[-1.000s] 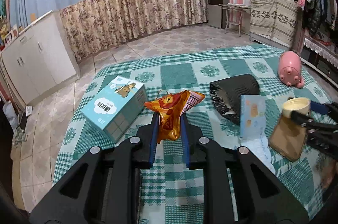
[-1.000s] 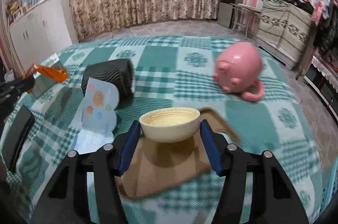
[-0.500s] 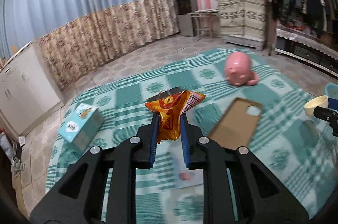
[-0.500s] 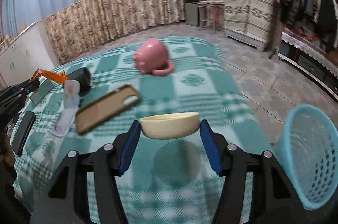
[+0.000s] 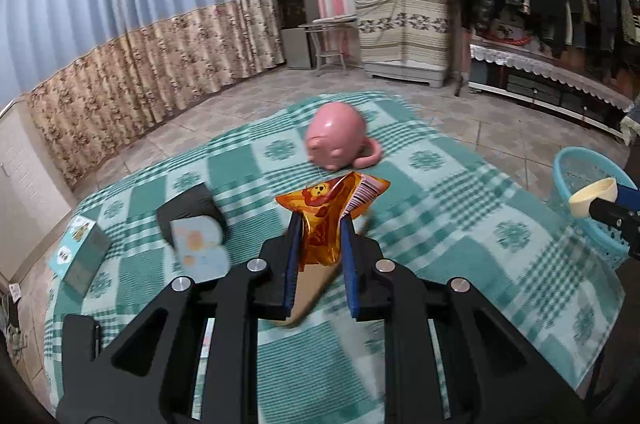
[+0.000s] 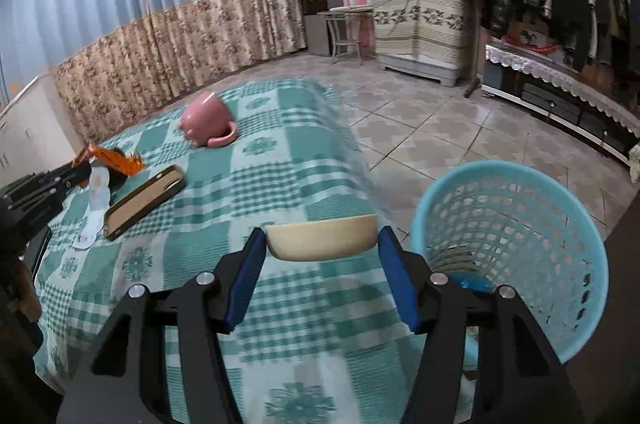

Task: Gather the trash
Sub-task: 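Carry the snack packet and cream bowl over the blue basket with both tools, then open the left tool to drop the packet while the right drops the bowl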

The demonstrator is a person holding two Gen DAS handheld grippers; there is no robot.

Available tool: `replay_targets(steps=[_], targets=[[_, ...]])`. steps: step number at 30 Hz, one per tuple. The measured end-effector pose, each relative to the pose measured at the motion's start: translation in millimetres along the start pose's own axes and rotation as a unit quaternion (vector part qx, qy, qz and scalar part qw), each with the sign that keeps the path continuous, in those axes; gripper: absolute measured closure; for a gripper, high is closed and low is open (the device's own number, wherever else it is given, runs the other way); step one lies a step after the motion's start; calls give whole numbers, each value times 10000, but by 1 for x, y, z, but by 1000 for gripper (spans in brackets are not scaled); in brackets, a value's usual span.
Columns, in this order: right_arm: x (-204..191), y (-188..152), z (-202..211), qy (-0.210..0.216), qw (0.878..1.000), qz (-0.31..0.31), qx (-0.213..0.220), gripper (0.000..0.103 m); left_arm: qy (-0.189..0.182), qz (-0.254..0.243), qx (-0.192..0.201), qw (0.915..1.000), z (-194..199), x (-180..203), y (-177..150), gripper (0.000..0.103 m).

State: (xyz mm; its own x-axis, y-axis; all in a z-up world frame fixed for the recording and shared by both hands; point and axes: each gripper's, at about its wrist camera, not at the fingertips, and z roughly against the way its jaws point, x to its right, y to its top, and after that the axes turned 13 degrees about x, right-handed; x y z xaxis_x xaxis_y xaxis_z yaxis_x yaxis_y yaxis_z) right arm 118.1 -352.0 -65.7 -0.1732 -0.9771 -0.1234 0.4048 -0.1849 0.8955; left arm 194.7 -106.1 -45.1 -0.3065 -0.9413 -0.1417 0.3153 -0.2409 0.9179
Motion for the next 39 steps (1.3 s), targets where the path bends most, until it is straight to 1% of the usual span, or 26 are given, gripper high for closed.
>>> replay_targets(steps=[4,9,14,18,24,27,31,35,37,39], targets=[[20,8,8,-156,9997,-131,135,45,-192,-48,107,9997,-1,21,11,86],[50,16,15,-489,9982,-244,238,45,-461,-151,199,9986,-5,49,25,86],[91,12,23,-1017,9941,-307,239,45,-765,-343,342,9959,-5,84,38,86],[115,8,30,-1305,9906,-331,241,45,-1104,-480,342,9921,-8,117,46,86],[153,0,44,-1582,9855,-545,265,45,-1577,-804,401,9834,-9,181,53,86],[170,-3,49,-1684,9833,-646,252,45,-1965,-852,377,9761,-8,219,56,86],[182,-3,57,-1790,9814,-643,255,45,-2263,-1051,305,9679,-13,262,54,86],[196,-7,59,-1827,9804,-702,213,45,-2538,-1120,94,9607,-24,294,48,85],[202,-9,60,-1838,9799,-751,201,45,-2743,-1025,-108,9561,-36,304,45,84],[207,-11,62,-1860,9793,-775,201,45,-2838,-1018,-221,9532,-44,306,40,83]])
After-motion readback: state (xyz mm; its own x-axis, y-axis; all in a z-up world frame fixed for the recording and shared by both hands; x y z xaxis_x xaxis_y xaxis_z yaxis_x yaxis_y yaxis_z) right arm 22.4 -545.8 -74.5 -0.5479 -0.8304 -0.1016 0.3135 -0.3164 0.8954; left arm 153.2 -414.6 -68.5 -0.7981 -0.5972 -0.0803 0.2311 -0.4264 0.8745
